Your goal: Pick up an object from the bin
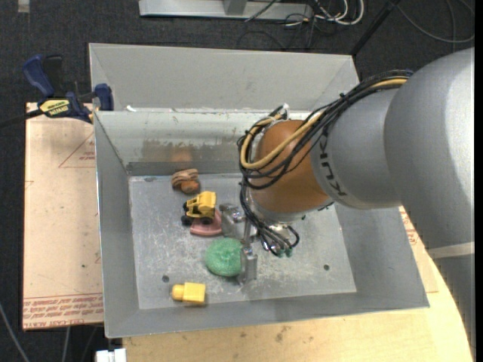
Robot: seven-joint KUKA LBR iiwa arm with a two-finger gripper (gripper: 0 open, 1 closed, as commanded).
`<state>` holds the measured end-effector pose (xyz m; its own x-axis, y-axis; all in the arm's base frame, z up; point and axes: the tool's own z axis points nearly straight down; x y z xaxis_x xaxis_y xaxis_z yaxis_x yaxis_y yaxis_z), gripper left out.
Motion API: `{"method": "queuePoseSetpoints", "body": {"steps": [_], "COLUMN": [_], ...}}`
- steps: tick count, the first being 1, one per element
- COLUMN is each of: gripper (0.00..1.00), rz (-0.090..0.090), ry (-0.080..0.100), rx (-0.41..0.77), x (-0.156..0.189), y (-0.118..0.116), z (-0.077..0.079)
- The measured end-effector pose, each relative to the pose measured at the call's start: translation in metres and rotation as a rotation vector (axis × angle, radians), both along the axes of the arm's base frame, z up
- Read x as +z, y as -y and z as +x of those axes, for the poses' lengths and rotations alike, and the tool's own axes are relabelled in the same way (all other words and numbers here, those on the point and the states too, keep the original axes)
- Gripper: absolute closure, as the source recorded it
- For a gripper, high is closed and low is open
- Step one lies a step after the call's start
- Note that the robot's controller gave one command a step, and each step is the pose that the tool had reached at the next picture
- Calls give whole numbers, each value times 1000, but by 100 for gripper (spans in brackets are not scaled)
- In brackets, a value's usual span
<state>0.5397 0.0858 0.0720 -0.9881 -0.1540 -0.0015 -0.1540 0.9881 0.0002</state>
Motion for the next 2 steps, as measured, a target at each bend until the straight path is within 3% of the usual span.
{"method": "queuePoseSetpoints", "body": {"steps": [1, 2], "gripper": [100, 100], "rz": [2, 2], "ry": [6, 6], "rx": [-3, -3], "x": [0, 0], "y": [-7, -7], "z": [23, 23]}}
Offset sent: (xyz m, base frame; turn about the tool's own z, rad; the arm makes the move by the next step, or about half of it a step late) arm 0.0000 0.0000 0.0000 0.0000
